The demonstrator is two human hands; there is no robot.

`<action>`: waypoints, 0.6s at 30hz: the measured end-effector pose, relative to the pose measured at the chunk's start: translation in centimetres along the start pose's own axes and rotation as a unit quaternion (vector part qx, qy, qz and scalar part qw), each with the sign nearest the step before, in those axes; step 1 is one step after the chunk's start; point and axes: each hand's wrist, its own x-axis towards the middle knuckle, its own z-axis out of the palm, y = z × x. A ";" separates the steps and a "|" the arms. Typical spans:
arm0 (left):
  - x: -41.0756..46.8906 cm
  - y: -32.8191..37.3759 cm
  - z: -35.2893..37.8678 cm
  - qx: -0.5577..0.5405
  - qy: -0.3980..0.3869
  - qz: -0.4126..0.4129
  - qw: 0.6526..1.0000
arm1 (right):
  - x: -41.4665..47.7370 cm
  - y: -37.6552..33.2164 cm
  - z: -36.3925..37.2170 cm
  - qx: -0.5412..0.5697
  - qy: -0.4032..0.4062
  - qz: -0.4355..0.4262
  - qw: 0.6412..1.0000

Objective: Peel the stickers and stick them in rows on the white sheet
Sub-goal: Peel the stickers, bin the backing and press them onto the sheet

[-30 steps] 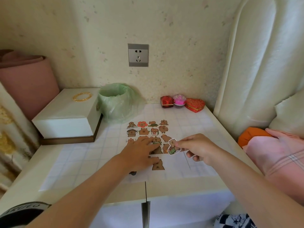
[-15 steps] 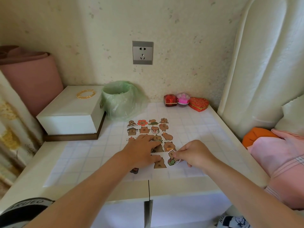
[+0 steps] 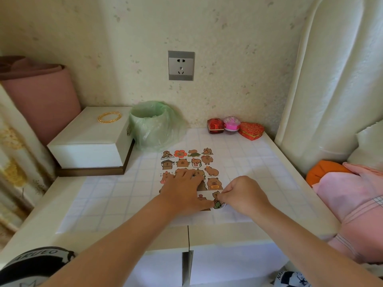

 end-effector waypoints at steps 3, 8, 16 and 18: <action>0.0 0.0 0.2 0.002 0.016 0.002 1.000 | -0.2 -0.3 -0.1 -0.058 0.023 -0.010 0.998; -0.4 0.2 0.5 -0.067 0.021 0.084 0.994 | -0.6 -0.4 0.0 -0.193 0.096 -0.074 0.974; -0.9 0.6 2.0 -0.104 0.062 0.145 0.982 | -1.8 1.9 -0.5 -0.155 0.109 -0.131 0.973; -1.0 0.6 2.2 -0.104 0.066 0.140 0.982 | -2.3 2.3 -0.5 -0.163 0.116 -0.162 0.966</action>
